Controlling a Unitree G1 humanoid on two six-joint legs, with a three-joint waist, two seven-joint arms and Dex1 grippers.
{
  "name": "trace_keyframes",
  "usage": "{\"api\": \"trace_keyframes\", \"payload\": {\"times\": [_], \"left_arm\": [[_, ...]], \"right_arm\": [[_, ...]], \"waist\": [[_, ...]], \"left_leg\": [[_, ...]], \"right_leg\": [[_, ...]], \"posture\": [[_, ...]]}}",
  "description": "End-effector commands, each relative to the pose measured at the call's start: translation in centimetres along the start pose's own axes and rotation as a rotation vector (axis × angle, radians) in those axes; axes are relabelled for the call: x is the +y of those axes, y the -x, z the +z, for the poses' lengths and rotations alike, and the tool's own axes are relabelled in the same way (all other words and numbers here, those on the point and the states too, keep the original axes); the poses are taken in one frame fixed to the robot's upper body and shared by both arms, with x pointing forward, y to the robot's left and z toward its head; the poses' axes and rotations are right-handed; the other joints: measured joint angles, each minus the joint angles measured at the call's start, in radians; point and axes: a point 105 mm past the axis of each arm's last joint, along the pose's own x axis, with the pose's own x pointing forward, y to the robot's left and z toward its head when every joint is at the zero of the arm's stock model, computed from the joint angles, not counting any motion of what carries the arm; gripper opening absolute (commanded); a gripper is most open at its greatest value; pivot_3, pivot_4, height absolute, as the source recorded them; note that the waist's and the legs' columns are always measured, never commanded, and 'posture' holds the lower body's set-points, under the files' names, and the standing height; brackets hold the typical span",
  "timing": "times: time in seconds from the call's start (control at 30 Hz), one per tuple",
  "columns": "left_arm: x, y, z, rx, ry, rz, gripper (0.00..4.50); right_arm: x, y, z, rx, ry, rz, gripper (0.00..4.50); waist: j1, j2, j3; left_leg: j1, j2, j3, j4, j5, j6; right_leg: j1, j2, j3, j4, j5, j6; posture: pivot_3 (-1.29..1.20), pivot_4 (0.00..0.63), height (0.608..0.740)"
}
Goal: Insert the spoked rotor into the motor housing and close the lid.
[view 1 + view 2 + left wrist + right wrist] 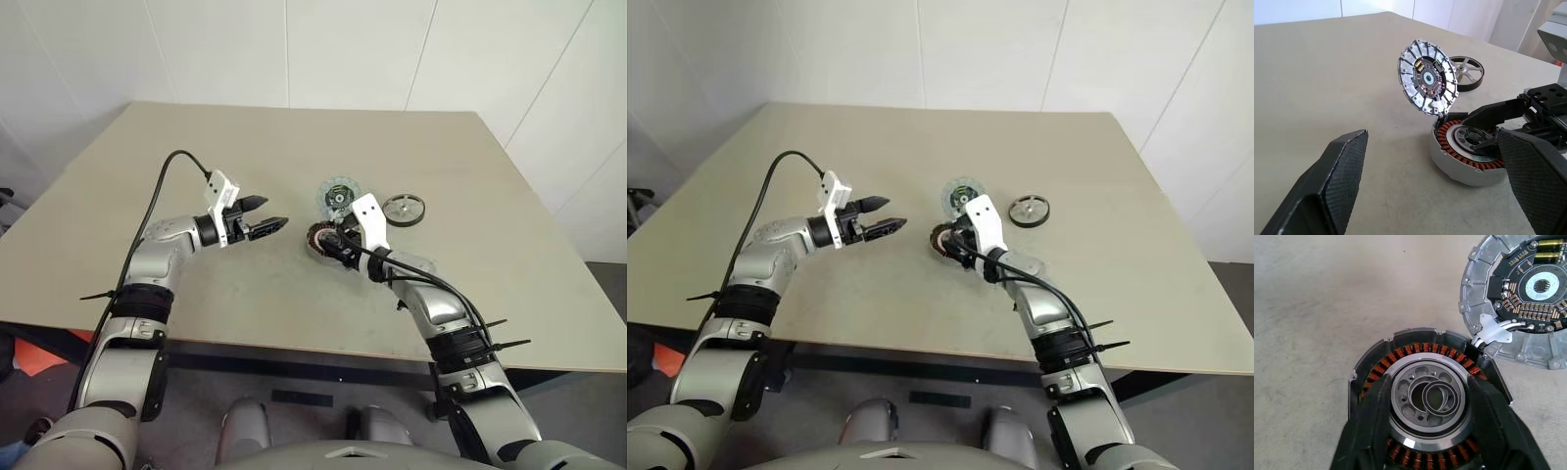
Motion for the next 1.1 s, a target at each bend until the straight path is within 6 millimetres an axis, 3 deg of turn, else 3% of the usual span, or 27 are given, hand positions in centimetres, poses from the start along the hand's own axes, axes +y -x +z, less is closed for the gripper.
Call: {"api": "trace_keyframes", "payload": {"times": [0.03,0.3,0.4,0.63,0.73,0.8,1.1], "left_arm": [[0.3,0.4,1.2,-0.036,-0.036,0.012,4.43],[0.2,0.3,1.0,-0.032,-0.037,0.010,4.43],[0.2,0.2,0.9,-0.031,-0.037,0.010,4.43],[0.2,0.3,0.7,-0.027,-0.038,0.011,4.43],[0.2,0.3,0.7,-0.026,-0.038,0.013,4.43],[0.2,0.3,0.7,-0.025,-0.039,0.014,4.43],[0.2,0.2,0.7,-0.024,-0.043,0.017,4.43]], "right_arm": [[-0.2,0.4,1.8,-0.056,0.046,-0.007,3.63],[-0.2,1.1,4.6,-0.127,0.072,-0.006,3.63],[-0.4,1.3,5.1,-0.139,0.069,-0.013,3.04],[-1.0,1.0,4.0,-0.099,0.093,-0.037,0.57],[-0.8,0.9,4.0,-0.101,0.087,-0.029,0.57],[-0.8,0.9,3.9,-0.097,0.085,-0.028,0.03],[-0.9,0.7,2.3,-0.047,0.097,-0.036,0.01]], "waist": [[0.000,0.000,0.000],[-0.001,0.000,0.000],[-0.001,0.000,0.000],[-0.001,0.000,0.000],[-0.001,0.000,0.000],[-0.001,0.000,0.000],[-0.001,0.000,0.000]], "left_leg": [[0.001,0.000,0.000,0.000,0.000,0.000],[0.001,0.000,0.000,-0.001,0.000,0.000],[0.001,0.000,0.000,-0.001,0.000,0.000],[0.001,0.000,0.000,-0.001,0.000,0.000],[0.001,0.000,0.000,-0.001,0.000,0.000],[0.001,0.000,0.000,-0.001,0.000,0.000],[0.001,0.000,0.000,-0.001,0.000,0.000]], "right_leg": [[0.001,0.000,0.000,0.000,-0.002,0.003],[0.001,0.000,0.000,0.000,0.000,-0.001],[0.001,0.000,0.000,-0.001,0.000,-0.001],[0.001,0.000,0.000,-0.001,-0.001,0.001],[0.001,0.000,0.000,-0.001,0.000,0.000],[0.001,0.000,0.000,-0.001,0.000,-0.001],[0.001,0.000,0.000,-0.001,-0.001,0.001]], "posture": [[0.00,0.000,0.740],[0.00,0.000,0.740],[0.00,0.000,0.740],[0.00,0.000,0.740],[0.00,0.000,0.740],[0.00,0.000,0.740],[0.00,0.000,0.740]]}}
